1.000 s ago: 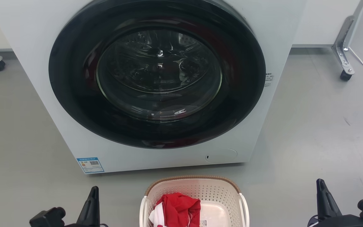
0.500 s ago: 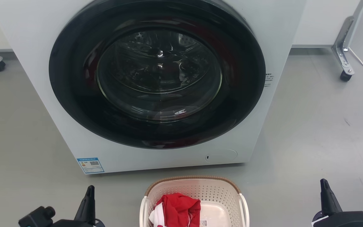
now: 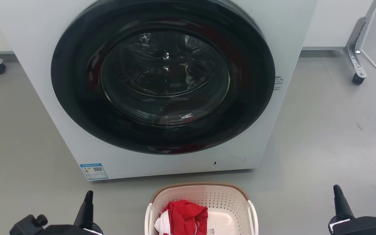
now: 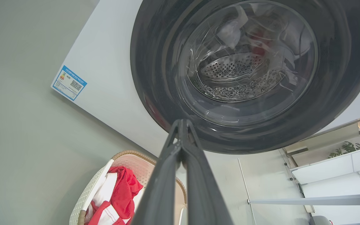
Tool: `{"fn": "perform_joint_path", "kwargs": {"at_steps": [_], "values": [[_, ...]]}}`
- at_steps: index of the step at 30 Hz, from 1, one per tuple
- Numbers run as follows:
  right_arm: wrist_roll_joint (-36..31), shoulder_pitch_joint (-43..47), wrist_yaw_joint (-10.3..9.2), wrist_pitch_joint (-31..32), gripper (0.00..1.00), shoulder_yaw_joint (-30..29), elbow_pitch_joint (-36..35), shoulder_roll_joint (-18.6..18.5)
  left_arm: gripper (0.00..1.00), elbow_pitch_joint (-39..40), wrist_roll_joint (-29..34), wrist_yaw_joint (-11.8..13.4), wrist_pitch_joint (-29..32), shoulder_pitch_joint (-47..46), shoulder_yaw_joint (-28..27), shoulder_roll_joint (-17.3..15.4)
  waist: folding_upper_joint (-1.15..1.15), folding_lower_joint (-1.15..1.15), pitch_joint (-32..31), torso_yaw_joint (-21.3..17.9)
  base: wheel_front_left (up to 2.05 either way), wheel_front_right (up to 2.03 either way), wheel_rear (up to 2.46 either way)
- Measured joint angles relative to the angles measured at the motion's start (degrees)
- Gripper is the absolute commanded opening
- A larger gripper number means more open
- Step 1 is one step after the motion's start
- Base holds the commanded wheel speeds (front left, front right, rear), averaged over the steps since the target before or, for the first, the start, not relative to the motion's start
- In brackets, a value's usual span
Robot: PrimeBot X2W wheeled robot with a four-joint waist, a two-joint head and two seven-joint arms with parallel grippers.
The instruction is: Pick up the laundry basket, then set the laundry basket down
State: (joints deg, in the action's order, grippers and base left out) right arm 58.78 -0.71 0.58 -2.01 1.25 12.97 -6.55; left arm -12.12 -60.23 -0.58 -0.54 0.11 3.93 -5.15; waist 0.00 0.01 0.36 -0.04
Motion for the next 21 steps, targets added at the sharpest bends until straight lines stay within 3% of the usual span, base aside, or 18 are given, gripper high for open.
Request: {"fn": "perform_joint_path", "kwargs": {"at_steps": [21], "values": [[15.77, -2.34, 2.99, 4.12, 0.0, -4.31, 1.98, 1.92, 0.0, -2.16, -15.05, -3.05, 3.46, -2.4, -4.35, 1.34, 0.0, -0.01, -0.13, 0.02, 0.0, 0.0, 0.0]]}}
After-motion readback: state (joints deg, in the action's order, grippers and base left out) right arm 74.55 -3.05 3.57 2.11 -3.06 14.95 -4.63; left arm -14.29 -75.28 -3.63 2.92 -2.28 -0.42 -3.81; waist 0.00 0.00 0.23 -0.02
